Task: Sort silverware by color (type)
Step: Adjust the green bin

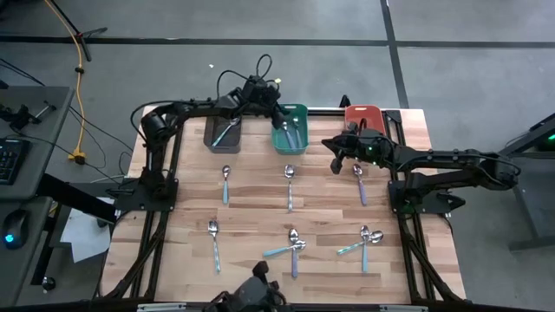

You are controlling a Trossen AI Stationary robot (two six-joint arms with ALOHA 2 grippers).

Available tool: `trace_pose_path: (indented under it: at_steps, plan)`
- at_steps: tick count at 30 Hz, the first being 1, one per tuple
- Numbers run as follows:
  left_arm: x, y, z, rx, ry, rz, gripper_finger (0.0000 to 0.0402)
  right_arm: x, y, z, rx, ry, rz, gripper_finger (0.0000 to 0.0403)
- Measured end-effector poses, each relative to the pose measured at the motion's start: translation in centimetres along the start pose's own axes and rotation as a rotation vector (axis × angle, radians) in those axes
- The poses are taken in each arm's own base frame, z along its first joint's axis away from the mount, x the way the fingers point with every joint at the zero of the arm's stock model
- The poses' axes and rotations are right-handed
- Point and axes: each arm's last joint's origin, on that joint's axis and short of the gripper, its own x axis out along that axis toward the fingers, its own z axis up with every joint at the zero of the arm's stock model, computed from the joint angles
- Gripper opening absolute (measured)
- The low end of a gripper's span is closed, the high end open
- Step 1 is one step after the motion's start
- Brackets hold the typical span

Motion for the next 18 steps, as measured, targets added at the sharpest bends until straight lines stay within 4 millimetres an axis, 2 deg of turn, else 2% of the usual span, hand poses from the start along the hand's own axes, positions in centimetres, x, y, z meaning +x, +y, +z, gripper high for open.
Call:
trace_pose_path:
  at_steps: [4,9,18]
  plan:
    - [0.0,-2.1,-0.5,0.07,-0.044,0.001,0.0001,0.0,0.0,-0.2,0.039,0.023,0.0,0.0]
    - [-0.7,-3.6,-2.6,0.098,-0.129,-0.049,0.0001,0.0,0.0,-0.4,0.09,0.045,-0.005,0.0]
    - [-5.2,-6.0,-7.6,0.113,-0.256,-0.074,0.0,-0.3,1.1,-1.5,0.124,0.152,-0.06,0.0]
